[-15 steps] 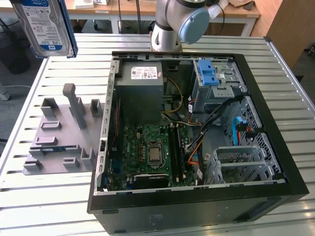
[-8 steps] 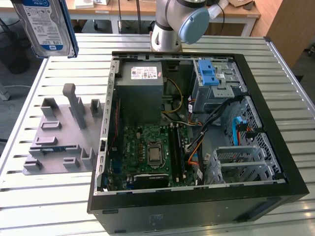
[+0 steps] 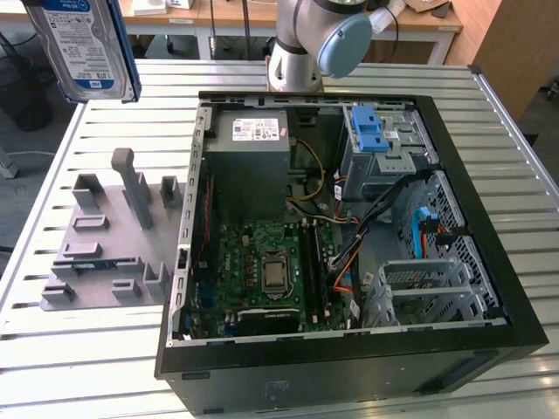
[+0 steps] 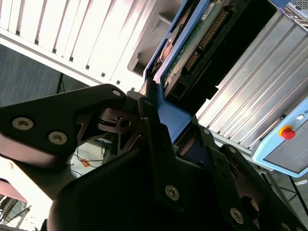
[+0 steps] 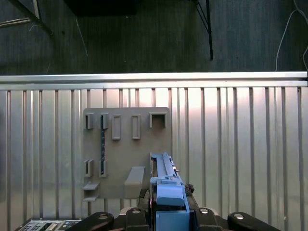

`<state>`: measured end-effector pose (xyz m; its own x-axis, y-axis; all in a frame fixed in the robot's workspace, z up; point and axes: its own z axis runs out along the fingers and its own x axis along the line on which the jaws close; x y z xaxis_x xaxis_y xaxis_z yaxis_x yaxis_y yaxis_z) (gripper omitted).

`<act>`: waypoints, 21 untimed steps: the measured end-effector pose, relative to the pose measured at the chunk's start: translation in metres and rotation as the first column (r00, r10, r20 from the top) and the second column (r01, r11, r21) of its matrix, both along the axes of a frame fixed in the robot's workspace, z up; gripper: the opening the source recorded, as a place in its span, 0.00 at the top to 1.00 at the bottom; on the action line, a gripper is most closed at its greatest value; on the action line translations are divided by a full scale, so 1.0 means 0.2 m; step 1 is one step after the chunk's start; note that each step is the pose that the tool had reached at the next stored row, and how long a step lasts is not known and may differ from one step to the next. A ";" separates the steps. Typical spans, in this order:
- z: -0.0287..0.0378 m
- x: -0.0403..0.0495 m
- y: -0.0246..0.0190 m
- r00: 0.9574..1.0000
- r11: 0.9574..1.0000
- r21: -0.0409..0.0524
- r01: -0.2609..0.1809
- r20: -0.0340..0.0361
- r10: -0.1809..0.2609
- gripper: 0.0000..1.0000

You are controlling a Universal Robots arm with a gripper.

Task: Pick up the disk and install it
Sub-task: 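Pick up the disk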

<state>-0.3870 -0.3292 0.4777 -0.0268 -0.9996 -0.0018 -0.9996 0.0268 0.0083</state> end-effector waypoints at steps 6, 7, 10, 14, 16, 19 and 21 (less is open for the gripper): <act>0.000 0.014 0.000 1.000 1.000 0.000 0.000 0.000 0.000 0.64; 0.000 0.016 0.000 1.000 1.000 0.000 0.000 0.000 0.000 0.64; 0.000 0.023 0.000 1.000 1.000 0.000 0.000 0.000 0.000 0.64; 0.000 0.032 0.000 1.000 1.000 0.000 0.000 0.000 0.000 0.64; 0.000 0.036 0.000 1.000 1.000 0.000 0.000 0.000 0.000 0.64; 0.000 0.043 0.000 1.000 1.000 0.000 0.000 0.000 0.000 0.64; 0.000 0.047 0.000 1.000 1.000 0.000 0.000 0.000 0.000 0.64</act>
